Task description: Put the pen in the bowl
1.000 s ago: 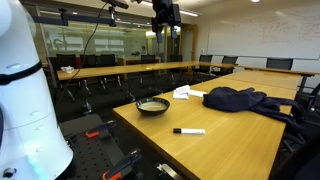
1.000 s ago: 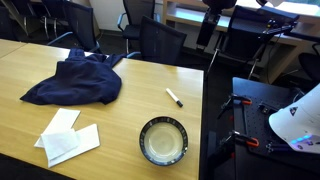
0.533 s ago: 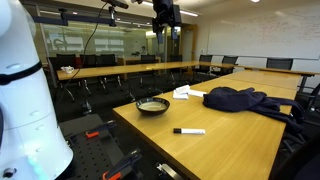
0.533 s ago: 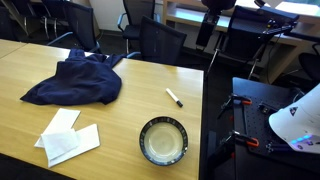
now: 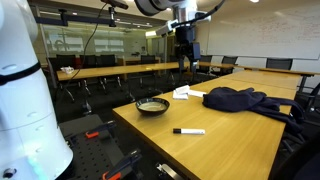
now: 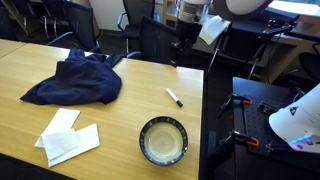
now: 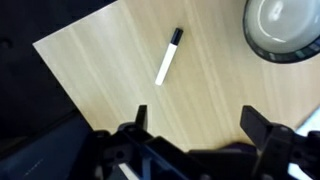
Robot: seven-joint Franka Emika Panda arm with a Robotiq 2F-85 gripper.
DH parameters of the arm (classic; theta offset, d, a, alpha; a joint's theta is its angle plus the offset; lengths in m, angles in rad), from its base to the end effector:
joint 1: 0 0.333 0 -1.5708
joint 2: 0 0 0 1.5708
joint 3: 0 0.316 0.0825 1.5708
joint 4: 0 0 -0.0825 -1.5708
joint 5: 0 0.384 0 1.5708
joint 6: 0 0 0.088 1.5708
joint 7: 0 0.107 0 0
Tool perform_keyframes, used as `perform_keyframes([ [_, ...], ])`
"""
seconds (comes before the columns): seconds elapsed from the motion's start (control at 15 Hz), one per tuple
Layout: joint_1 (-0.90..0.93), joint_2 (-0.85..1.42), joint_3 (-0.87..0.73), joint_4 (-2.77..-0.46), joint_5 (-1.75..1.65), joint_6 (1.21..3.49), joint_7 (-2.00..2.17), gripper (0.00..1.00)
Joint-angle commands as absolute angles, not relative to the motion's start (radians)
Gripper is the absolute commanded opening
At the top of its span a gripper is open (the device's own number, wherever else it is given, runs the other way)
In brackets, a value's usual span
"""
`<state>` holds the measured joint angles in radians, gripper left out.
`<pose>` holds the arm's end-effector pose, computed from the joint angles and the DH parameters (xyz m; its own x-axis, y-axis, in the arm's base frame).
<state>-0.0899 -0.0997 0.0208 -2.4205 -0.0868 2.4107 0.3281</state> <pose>0.4839 -0.0340 0.3556 0.9398 -0.3255 0.1040 -0.3304 -0.9432 0.0338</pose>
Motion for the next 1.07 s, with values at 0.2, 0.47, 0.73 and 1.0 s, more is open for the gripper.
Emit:
perform_keyframes([
  [0.2, -0.067, 0.184, -0.039, -2.302, -0.044, 2.567, 0.372, 1.00],
  [0.47, -0.043, 0.326, -0.078, -2.204, -0.051, 2.565, 0.387, 1.00],
  [0.73, -0.052, 0.439, -0.094, -2.135, 0.024, 2.526, 0.381, 1.00],
  [1.0, -0.090, 0.517, -0.062, -2.129, 0.156, 2.542, 0.314, 1.00],
])
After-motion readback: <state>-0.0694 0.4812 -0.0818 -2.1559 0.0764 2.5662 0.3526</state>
